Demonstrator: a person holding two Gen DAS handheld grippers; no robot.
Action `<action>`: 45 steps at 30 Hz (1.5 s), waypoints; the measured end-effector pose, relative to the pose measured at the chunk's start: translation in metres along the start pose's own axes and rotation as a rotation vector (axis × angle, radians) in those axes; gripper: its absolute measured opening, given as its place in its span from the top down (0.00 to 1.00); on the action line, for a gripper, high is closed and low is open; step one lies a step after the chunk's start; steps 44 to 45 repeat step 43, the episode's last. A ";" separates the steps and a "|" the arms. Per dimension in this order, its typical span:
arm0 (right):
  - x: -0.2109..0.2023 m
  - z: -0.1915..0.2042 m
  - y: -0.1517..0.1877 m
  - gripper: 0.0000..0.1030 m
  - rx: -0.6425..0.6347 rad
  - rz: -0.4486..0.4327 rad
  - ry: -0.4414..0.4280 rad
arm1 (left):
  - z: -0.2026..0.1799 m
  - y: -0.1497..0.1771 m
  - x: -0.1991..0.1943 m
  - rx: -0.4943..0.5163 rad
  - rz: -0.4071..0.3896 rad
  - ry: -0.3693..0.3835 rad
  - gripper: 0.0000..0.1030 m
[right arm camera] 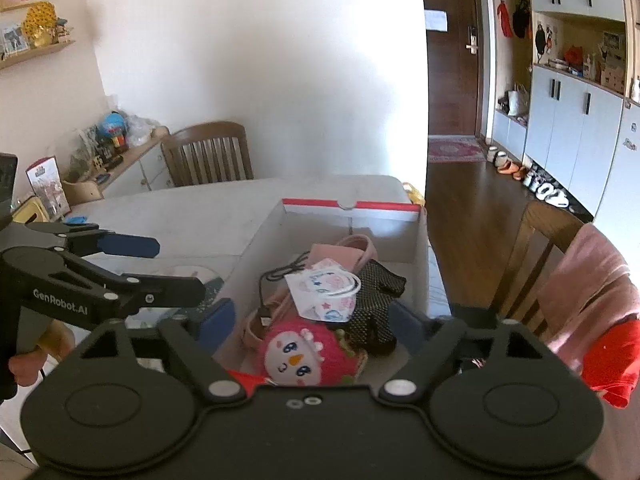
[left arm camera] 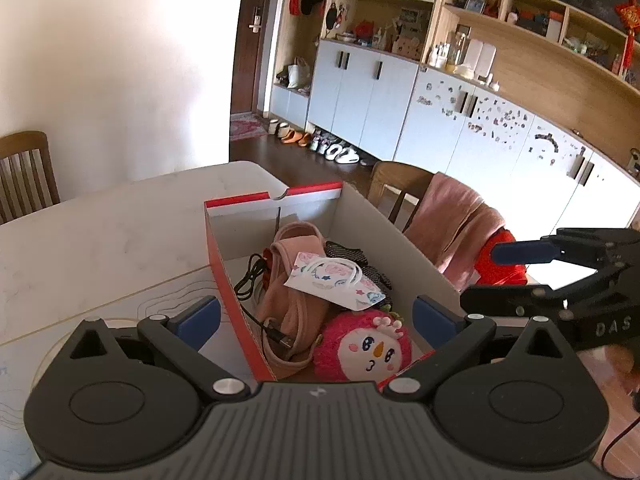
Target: Organize objects
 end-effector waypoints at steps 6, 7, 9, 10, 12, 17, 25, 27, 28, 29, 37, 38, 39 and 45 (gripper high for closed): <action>-0.011 0.006 -0.001 0.01 -0.008 -0.055 0.002 | -0.002 0.006 -0.008 0.022 -0.006 -0.004 0.00; -0.012 0.007 -0.001 0.01 -0.011 -0.061 0.001 | -0.002 0.007 -0.009 0.021 -0.008 0.001 0.00; -0.014 0.009 -0.001 0.01 -0.006 -0.073 0.000 | -0.004 0.008 -0.012 0.025 -0.016 0.005 0.00; -0.014 0.010 0.000 0.01 0.000 -0.074 -0.002 | -0.005 0.009 -0.013 0.030 -0.021 0.007 0.00; -0.015 0.009 0.002 0.01 0.013 -0.074 0.007 | -0.008 0.009 -0.017 0.036 -0.030 0.025 0.00; -0.017 0.007 0.006 0.01 0.026 -0.071 0.021 | -0.009 0.011 -0.022 0.026 -0.044 0.021 0.00; -0.020 0.009 0.013 0.01 0.035 -0.070 0.026 | -0.012 0.016 -0.029 0.065 -0.066 -0.007 0.00; -0.021 0.010 0.015 0.01 0.034 -0.068 0.030 | -0.013 0.017 -0.030 0.067 -0.067 -0.007 0.00; -0.022 0.010 0.015 0.01 0.037 -0.069 0.030 | -0.013 0.018 -0.030 0.068 -0.067 -0.004 0.00; -0.023 0.011 0.016 0.01 0.040 -0.070 0.029 | -0.013 0.018 -0.030 0.068 -0.067 -0.008 0.00; -0.026 0.013 0.020 0.01 0.043 -0.061 0.041 | -0.012 0.022 -0.034 0.073 -0.076 -0.011 0.00; -0.026 0.014 0.022 0.01 0.039 -0.057 0.043 | -0.012 0.022 -0.034 0.072 -0.076 -0.014 0.00; -0.026 0.014 0.022 0.01 0.035 -0.054 0.044 | -0.011 0.023 -0.033 0.070 -0.075 -0.014 0.00; -0.027 0.016 0.024 0.01 0.032 -0.049 0.053 | -0.009 0.025 -0.034 0.063 -0.072 -0.006 0.00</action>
Point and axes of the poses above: each gripper's, at about its wrist camera, not at the fingertips, and x roughly the way its jaws point, z to its left, y to its underside, the point moved 10 cm from there along x, roughly the way its jaws point, and after that the axes turned 4 degrees about -x, right-handed, at the moved point
